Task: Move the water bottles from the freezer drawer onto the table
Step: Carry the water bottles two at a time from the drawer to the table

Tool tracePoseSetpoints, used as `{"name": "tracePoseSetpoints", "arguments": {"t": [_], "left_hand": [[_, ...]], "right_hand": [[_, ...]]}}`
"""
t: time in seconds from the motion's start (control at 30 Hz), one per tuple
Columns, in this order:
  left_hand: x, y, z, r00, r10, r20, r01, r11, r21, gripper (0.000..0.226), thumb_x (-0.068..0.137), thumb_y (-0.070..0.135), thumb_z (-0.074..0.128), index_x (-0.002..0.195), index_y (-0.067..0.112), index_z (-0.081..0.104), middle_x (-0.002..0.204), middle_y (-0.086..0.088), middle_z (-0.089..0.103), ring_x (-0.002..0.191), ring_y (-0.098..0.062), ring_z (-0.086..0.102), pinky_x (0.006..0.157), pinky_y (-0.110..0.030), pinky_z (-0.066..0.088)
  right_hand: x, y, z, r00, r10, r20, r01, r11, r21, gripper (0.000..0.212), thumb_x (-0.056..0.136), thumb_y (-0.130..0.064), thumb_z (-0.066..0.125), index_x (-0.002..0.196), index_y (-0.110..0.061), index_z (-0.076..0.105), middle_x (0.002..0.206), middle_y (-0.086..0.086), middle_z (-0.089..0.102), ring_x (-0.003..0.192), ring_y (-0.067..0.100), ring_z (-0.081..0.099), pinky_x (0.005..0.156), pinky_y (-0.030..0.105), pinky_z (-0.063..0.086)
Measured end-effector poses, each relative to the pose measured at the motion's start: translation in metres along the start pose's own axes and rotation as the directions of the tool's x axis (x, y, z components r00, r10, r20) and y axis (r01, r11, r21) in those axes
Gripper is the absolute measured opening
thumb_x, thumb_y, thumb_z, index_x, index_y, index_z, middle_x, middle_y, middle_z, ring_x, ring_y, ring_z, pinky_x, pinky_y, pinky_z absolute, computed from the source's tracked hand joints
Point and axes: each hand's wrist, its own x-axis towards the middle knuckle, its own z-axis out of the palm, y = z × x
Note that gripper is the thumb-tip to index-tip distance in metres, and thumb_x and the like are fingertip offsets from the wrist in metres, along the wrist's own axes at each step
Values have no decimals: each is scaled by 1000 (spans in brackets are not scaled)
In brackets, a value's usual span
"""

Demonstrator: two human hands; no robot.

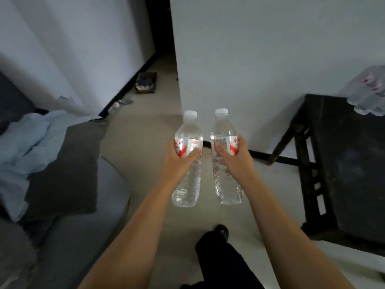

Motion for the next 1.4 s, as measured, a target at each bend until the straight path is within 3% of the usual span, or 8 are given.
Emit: {"name": "tracePoseSetpoints", "arguments": {"t": [0.13, 0.33, 0.43, 0.73, 0.9, 1.1, 1.23, 1.4], "left_hand": [[81, 17, 45, 995, 23, 98, -22, 1000, -8, 64, 76, 41, 74, 129, 33, 39, 125, 10, 57, 114, -11, 58, 94, -33, 50], [196, 68, 121, 986, 55, 156, -55, 998, -2, 63, 79, 39, 72, 132, 32, 38, 118, 11, 59, 106, -11, 60, 86, -30, 50], [243, 89, 160, 977, 71, 201, -74, 997, 7, 64, 78, 40, 72, 131, 32, 37, 114, 11, 59, 102, -12, 62, 89, -37, 54], [373, 121, 278, 883, 93, 459, -140, 988, 70, 59, 80, 35, 72, 129, 28, 41, 111, 5, 63, 95, -12, 64, 79, -29, 54], [455, 149, 357, 763, 102, 638, -201, 976, 83, 67, 71, 42, 75, 127, 32, 40, 114, 4, 61, 101, -19, 64, 88, -45, 56], [520, 195, 438, 570, 99, 816, -299, 950, 93, 65, 78, 34, 75, 131, 25, 39, 115, 6, 58, 103, -16, 61, 87, -33, 53], [529, 204, 487, 431, 59, 900, -348, 932, 105, 67, 74, 28, 79, 129, 20, 41, 110, 7, 59, 97, -13, 60, 79, -24, 45], [527, 201, 550, 305, -6, 952, -375, 919, 125, 62, 72, 24, 81, 121, 21, 43, 111, 4, 61, 96, -14, 61, 82, -29, 46]], "right_hand": [[79, 2, -20, 998, -20, -51, 18, 999, -43, 37, 87, -40, 67, 114, -31, 43, 91, -17, 61, 83, 1, 61, 68, 17, 47], [205, -13, -73, 992, -11, -123, 5, 999, -54, 47, 87, -43, 66, 125, -26, 44, 97, -15, 62, 87, 5, 63, 78, 29, 54], [254, -15, -101, 981, -1, -193, -6, 999, -36, 55, 88, -42, 64, 134, -24, 40, 102, -17, 57, 88, 2, 59, 76, 24, 50], [365, 10, -168, 902, 127, -412, -142, 990, -7, 59, 89, -41, 63, 139, -24, 36, 113, -10, 57, 102, 13, 61, 82, 26, 50], [432, 15, -202, 787, 186, -588, -162, 982, 94, 58, 87, -41, 66, 136, -26, 38, 108, -10, 60, 90, 4, 62, 67, 18, 48], [489, 13, -237, 591, 285, -755, -194, 958, 210, 55, 88, -36, 65, 135, -29, 37, 102, -15, 57, 87, 1, 60, 62, 15, 45], [499, 26, -259, 433, 337, -836, -237, 937, 255, 63, 84, -34, 71, 137, -25, 36, 104, -13, 57, 93, 7, 61, 67, 19, 46], [499, 58, -299, 297, 437, -849, -291, 888, 355, 64, 73, -32, 79, 127, -20, 46, 112, -4, 63, 100, 13, 63, 85, 34, 54]]}}
